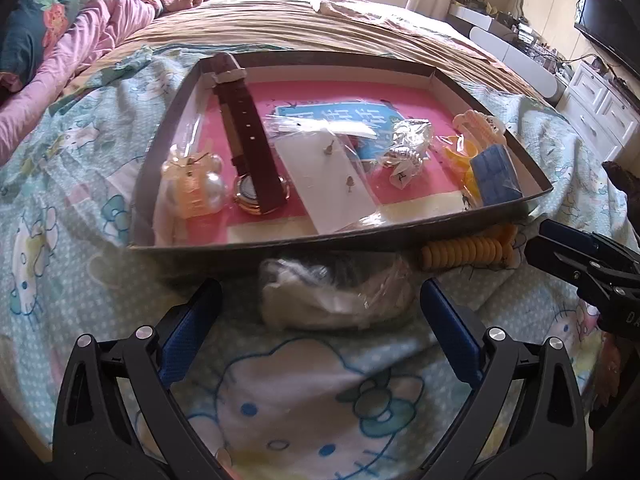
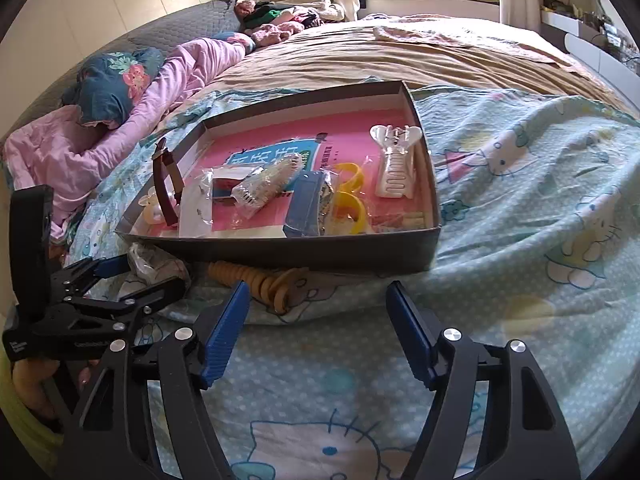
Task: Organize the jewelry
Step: 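Pull both tools back from the tray toward the remaining items, then grasp the grey-filled clear bag with the left tool while the right tool grasps the orange hair tie, then carry the grey bag with the left tool while the right tool carries the hair tie over the tray, then open the left tool releasing the grey bag while the right tool releases the hair tie into the tray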
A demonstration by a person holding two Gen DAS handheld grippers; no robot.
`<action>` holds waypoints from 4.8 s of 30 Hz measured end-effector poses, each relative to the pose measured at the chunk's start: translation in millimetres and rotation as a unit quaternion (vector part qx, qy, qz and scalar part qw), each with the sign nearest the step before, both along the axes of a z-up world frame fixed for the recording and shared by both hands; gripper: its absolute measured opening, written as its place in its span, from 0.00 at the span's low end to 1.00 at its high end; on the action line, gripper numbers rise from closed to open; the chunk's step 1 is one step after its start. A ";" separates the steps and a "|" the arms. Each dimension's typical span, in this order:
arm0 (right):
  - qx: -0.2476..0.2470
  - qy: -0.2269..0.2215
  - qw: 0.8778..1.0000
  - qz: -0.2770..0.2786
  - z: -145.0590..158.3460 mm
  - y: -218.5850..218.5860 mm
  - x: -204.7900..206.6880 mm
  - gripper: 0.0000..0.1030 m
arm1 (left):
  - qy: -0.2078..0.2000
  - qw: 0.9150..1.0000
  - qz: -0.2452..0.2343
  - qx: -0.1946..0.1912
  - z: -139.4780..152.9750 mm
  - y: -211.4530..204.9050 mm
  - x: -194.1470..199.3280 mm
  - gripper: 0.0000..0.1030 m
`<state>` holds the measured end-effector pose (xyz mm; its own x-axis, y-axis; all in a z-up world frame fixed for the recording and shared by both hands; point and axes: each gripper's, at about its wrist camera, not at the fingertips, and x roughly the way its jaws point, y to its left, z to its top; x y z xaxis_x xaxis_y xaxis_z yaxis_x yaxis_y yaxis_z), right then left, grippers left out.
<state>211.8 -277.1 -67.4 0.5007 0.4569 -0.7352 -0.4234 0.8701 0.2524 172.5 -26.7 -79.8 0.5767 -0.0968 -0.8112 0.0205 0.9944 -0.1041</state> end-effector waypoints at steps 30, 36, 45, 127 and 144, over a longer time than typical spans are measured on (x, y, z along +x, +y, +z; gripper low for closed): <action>-0.018 -0.011 0.995 0.094 -7.6 60.6 -5.9 0.37 | -0.038 0.999 0.015 -0.034 33.8 28.9 -17.0 0.64; -0.002 -0.036 0.994 0.101 19.8 54.6 -19.4 0.37 | -0.059 0.997 0.029 -0.041 49.4 41.0 -19.4 0.64; 0.016 -0.084 0.995 0.052 58.7 30.2 -3.2 0.37 | -0.071 0.996 0.036 -0.042 59.1 46.8 -14.4 0.64; -0.012 -0.040 0.994 -0.102 24.7 3.1 64.7 0.49 | -0.045 0.997 -0.032 -0.047 20.7 -9.1 57.9 0.66; 0.015 -0.074 0.991 -0.111 58.4 -17.0 33.8 0.68 | -0.076 0.996 -0.016 -0.042 50.8 -3.3 41.7 0.77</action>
<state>245.6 -294.1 -9.0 0.6930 0.3436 -0.6338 -0.2560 0.9391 0.2292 214.2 -30.0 -29.0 0.6878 -0.1800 -0.7033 0.0731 0.9810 -0.1796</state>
